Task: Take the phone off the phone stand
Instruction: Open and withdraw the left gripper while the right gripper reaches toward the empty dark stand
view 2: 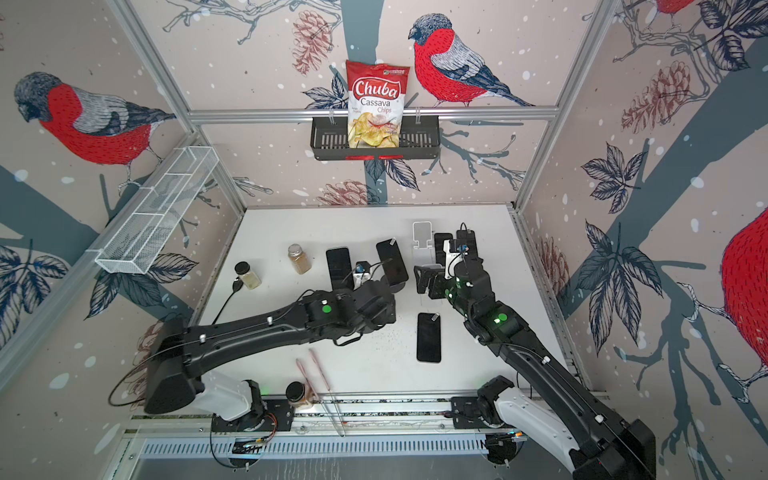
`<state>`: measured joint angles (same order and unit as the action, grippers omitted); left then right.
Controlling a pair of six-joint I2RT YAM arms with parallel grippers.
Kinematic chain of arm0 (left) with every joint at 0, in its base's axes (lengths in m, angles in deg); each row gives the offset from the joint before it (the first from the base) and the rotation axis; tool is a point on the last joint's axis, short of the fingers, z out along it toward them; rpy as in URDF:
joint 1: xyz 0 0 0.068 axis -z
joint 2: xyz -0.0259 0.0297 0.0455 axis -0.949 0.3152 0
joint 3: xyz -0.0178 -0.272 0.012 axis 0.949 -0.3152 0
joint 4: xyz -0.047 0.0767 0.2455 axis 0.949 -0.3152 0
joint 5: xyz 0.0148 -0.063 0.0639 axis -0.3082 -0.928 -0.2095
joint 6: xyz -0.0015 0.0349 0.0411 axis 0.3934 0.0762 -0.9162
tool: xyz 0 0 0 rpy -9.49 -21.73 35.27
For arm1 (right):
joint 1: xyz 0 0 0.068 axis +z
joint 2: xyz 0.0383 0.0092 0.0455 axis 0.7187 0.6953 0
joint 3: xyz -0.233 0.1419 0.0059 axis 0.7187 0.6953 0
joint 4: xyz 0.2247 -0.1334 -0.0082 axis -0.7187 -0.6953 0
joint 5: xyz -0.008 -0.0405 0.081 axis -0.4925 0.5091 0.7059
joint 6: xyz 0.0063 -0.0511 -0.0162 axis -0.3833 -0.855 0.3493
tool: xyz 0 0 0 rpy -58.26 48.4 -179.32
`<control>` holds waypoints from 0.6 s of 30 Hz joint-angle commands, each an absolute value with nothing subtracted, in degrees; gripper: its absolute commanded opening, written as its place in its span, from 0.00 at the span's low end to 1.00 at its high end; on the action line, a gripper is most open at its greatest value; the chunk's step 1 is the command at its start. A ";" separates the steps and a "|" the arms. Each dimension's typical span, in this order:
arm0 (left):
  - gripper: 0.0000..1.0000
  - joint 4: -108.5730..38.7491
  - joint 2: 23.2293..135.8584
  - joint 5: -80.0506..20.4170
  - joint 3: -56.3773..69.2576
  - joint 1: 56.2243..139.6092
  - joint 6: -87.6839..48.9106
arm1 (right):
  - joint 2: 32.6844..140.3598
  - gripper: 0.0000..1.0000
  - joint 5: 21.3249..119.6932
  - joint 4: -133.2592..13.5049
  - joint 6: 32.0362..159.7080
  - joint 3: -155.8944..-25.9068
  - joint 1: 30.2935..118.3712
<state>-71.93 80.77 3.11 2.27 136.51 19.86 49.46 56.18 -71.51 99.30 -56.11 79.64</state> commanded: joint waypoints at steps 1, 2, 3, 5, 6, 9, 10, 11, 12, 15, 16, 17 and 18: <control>0.94 -67.20 74.76 6.87 -2.88 135.54 18.62 | 50.36 0.99 53.04 -70.49 98.00 -55.96 82.57; 0.95 -66.63 72.55 7.70 -4.70 135.17 18.59 | 50.85 0.99 52.50 -70.41 97.80 -56.13 84.01; 0.96 -66.26 70.29 7.89 -6.21 134.61 18.66 | 51.33 0.99 51.47 -70.27 97.75 -56.27 85.68; 0.96 -65.99 66.28 8.53 -8.07 133.80 18.93 | 52.45 0.99 49.17 -70.13 97.35 -56.86 88.97; 0.96 -65.94 64.36 8.99 -10.09 133.56 18.85 | 53.24 0.99 47.72 -70.21 97.26 -57.28 90.67; 0.97 -66.82 59.82 9.42 -12.30 132.74 18.76 | 55.68 0.99 45.52 -70.48 96.98 -58.57 94.58; 0.97 -67.19 58.74 9.68 -12.76 132.63 18.83 | 56.51 0.99 45.26 -70.64 97.02 -58.94 95.44; 0.97 -67.63 57.36 9.96 -13.35 132.41 18.87 | 57.62 0.99 44.92 -70.70 97.07 -59.49 96.34; 0.96 -67.85 56.11 10.05 -13.90 132.15 18.83 | 58.69 0.99 44.67 -70.66 97.21 -59.99 97.32; 0.97 -67.88 52.85 9.94 -15.46 131.50 18.68 | 61.89 0.99 44.37 -70.36 97.54 -61.45 99.73; 0.96 -67.73 51.63 9.82 -16.08 131.24 18.51 | 63.00 0.99 44.25 -70.08 97.80 -61.89 100.59; 0.96 -67.41 50.48 9.51 -16.82 130.98 18.44 | 64.12 0.99 44.20 -69.84 98.07 -62.43 101.39; 0.96 -67.00 49.48 9.24 -17.54 130.80 18.29 | 65.40 0.99 44.28 -69.54 98.43 -62.80 101.97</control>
